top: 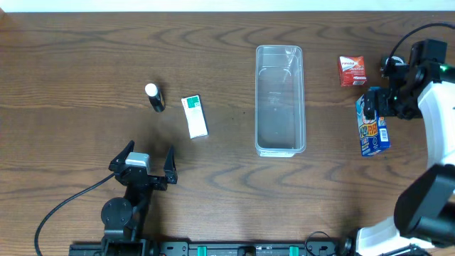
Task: Pack container
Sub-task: 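Reach the right gripper to the blue fever box and grasp it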
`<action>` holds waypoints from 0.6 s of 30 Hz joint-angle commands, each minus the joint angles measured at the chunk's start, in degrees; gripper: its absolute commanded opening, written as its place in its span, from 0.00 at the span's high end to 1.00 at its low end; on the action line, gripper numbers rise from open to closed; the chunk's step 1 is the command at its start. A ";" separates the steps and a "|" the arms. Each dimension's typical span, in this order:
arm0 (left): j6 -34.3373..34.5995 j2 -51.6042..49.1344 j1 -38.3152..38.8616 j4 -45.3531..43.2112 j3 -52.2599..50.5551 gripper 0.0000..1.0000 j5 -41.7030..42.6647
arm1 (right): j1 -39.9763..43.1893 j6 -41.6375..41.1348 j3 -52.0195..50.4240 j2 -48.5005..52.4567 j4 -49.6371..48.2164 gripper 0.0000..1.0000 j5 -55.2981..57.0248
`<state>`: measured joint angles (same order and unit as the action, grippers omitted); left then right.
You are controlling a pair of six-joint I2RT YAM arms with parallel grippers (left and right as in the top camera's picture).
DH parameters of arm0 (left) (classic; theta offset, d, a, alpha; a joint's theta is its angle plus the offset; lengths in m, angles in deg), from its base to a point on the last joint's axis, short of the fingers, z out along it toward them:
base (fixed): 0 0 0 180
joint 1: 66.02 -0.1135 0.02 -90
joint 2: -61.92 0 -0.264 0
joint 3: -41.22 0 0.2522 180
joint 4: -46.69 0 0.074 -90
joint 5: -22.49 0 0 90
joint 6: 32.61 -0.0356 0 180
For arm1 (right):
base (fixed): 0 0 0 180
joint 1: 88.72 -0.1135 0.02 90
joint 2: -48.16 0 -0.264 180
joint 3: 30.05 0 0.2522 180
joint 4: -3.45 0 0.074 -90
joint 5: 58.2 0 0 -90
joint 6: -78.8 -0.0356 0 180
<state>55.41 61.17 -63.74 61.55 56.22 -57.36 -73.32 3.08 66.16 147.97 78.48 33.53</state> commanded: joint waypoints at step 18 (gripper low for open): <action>-0.79 0.09 -0.33 1.86 -1.01 0.02 0.81 | 1.29 3.63 1.05 10.54 -0.83 0.14 -2.91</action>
<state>55.41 61.17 -63.74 61.55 56.22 -57.36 -72.34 5.88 66.16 157.69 77.83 31.39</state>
